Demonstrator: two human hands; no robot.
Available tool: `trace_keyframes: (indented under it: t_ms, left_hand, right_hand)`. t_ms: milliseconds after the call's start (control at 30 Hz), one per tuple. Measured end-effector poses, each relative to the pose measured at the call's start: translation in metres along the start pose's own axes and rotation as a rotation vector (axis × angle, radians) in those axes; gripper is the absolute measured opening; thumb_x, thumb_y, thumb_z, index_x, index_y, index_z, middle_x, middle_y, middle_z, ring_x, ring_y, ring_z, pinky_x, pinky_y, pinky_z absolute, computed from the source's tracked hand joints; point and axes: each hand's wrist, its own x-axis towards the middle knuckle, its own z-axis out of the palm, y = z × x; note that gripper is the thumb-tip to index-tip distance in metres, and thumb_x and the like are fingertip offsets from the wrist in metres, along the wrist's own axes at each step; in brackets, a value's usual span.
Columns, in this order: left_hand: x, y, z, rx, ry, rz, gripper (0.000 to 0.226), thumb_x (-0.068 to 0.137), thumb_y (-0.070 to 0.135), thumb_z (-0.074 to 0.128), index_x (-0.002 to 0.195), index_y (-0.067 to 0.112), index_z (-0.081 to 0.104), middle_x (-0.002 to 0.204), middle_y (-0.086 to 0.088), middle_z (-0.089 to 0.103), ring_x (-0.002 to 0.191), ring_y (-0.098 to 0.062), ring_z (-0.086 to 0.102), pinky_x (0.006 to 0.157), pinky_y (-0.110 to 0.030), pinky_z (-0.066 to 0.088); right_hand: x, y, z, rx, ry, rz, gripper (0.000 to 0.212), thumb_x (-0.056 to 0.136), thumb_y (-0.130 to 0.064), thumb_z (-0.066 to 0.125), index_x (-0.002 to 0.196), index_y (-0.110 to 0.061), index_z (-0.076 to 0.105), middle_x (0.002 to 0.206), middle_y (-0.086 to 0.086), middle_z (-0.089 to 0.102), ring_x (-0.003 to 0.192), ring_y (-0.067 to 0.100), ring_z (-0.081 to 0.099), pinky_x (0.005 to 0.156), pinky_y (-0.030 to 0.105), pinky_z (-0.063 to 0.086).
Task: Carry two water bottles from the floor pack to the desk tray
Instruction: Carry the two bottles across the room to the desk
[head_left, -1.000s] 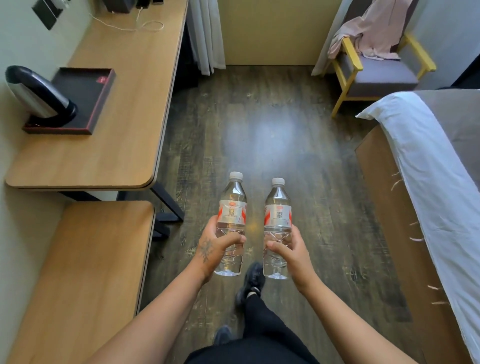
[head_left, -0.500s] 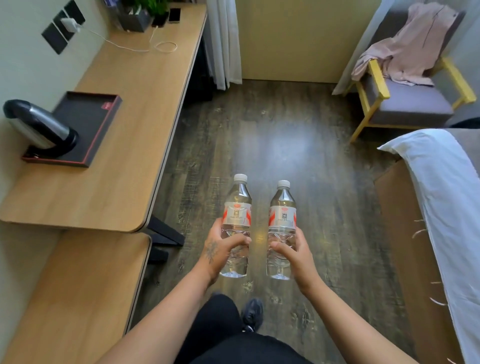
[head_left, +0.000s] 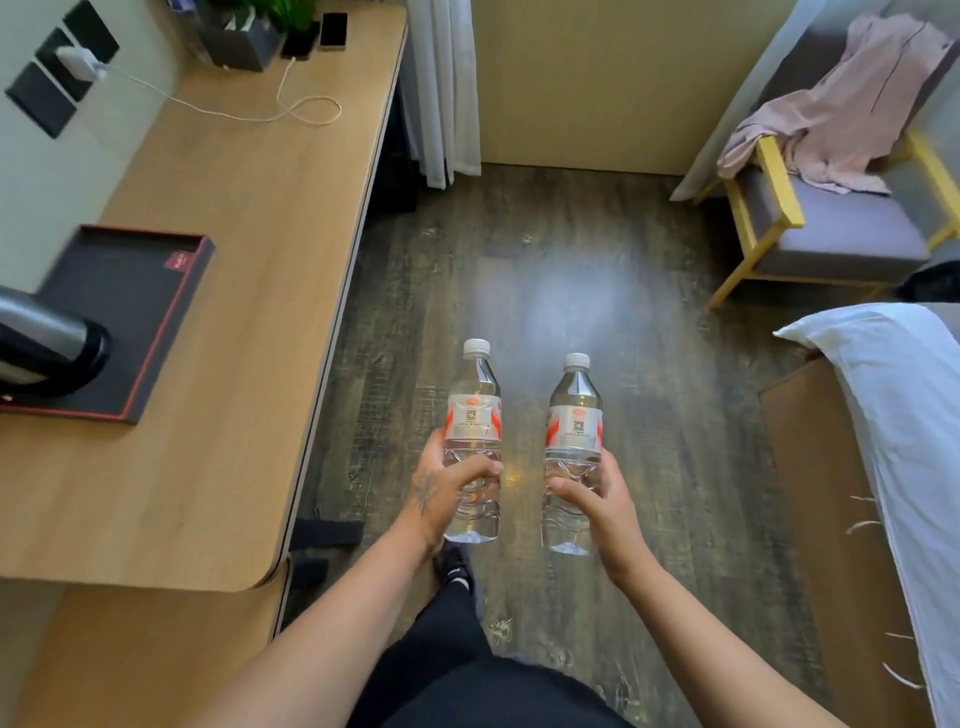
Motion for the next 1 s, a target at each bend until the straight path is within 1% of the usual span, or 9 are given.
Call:
trace_keyframes:
  t_ms: [100,200,300,400,533,667,767,900,1000]
  left_hand:
    - [0.033,0.029,-0.009,0.021,-0.026,-0.009,0.073,0.066,0.019,0.082,0.137,0.017,0.064,0.121,-0.013,0.082,0.114,-0.028,0.077,0.08,-0.024,0.059]
    - [0.06,0.054,-0.018,0.025,-0.053,-0.005,0.07,0.066,0.02,0.082,0.134,0.018,0.065,0.12,-0.009,0.082,0.111,-0.022,0.078,0.077,-0.019,0.059]
    - [0.083,0.076,-0.025,0.025,-0.055,-0.013,0.069,0.067,0.021,0.082,0.134,0.021,0.064,0.121,-0.008,0.082,0.113,-0.024,0.078,0.086,-0.03,0.059]
    - [0.108,0.095,-0.029,0.028,-0.049,-0.012,0.073,0.067,0.019,0.083,0.138,0.018,0.064,0.122,-0.013,0.082,0.116,-0.031,0.078,0.096,-0.04,0.062]
    - [0.148,0.122,-0.026,0.05,-0.041,-0.005,0.068,0.065,0.018,0.083,0.131,0.018,0.067,0.121,-0.014,0.082,0.115,-0.033,0.078,0.085,-0.03,0.064]
    - [0.193,0.151,-0.017,0.052,-0.028,0.003,0.065,0.066,0.017,0.084,0.129,0.02,0.067,0.121,-0.017,0.081,0.117,-0.037,0.077,0.102,-0.05,0.063]
    - [0.23,0.176,-0.006,0.065,-0.005,0.005,0.07,0.065,0.019,0.085,0.132,0.018,0.067,0.121,-0.015,0.082,0.117,-0.037,0.077,0.107,-0.056,0.06]
    - [0.273,0.209,0.008,0.029,-0.002,-0.028,0.08,0.056,0.021,0.088,0.132,0.012,0.066,0.118,-0.021,0.081,0.115,-0.045,0.076,0.103,-0.059,0.062]
    - [0.298,0.23,0.014,0.004,0.0,-0.024,0.082,0.05,0.028,0.089,0.129,0.016,0.067,0.102,-0.006,0.085,0.1,-0.029,0.082,0.082,-0.04,0.068]
  right_hand:
    - [0.034,-0.015,0.017,-0.005,0.019,0.001,0.092,0.062,-0.044,0.083,0.143,-0.014,0.051,0.13,0.01,0.071,0.118,0.027,0.07,0.097,0.043,0.059]
    - [0.063,-0.031,0.032,-0.008,0.026,-0.006,0.09,0.062,-0.045,0.082,0.142,-0.017,0.052,0.128,0.007,0.072,0.117,0.024,0.071,0.094,0.039,0.06]
    - [0.09,-0.048,0.042,-0.018,0.014,-0.007,0.089,0.063,-0.045,0.083,0.142,-0.018,0.053,0.128,0.005,0.072,0.117,0.023,0.071,0.095,0.04,0.06]
    - [0.118,-0.066,0.048,-0.035,0.006,-0.01,0.086,0.063,-0.046,0.083,0.14,-0.022,0.054,0.129,0.003,0.072,0.115,0.018,0.072,0.089,0.033,0.059]
    - [0.161,-0.085,0.05,-0.049,0.01,-0.009,0.082,0.063,-0.049,0.082,0.137,-0.027,0.055,0.125,-0.002,0.073,0.111,0.014,0.073,0.09,0.033,0.059]
    - [0.215,-0.101,0.047,-0.052,-0.001,-0.018,0.087,0.064,-0.048,0.082,0.142,-0.022,0.052,0.127,0.0,0.072,0.114,0.018,0.071,0.098,0.045,0.058]
    - [0.259,-0.117,0.041,-0.044,-0.01,-0.012,0.084,0.063,-0.046,0.082,0.139,-0.024,0.054,0.126,0.001,0.072,0.112,0.017,0.072,0.096,0.042,0.059]
    - [0.309,-0.138,0.031,-0.035,-0.021,0.01,0.081,0.062,-0.046,0.083,0.136,-0.028,0.055,0.124,-0.001,0.073,0.109,0.012,0.073,0.083,0.027,0.06]
    - [0.34,-0.153,0.026,-0.037,-0.02,0.01,0.086,0.063,-0.047,0.082,0.14,-0.023,0.053,0.126,0.0,0.072,0.111,0.016,0.072,0.086,0.028,0.058]
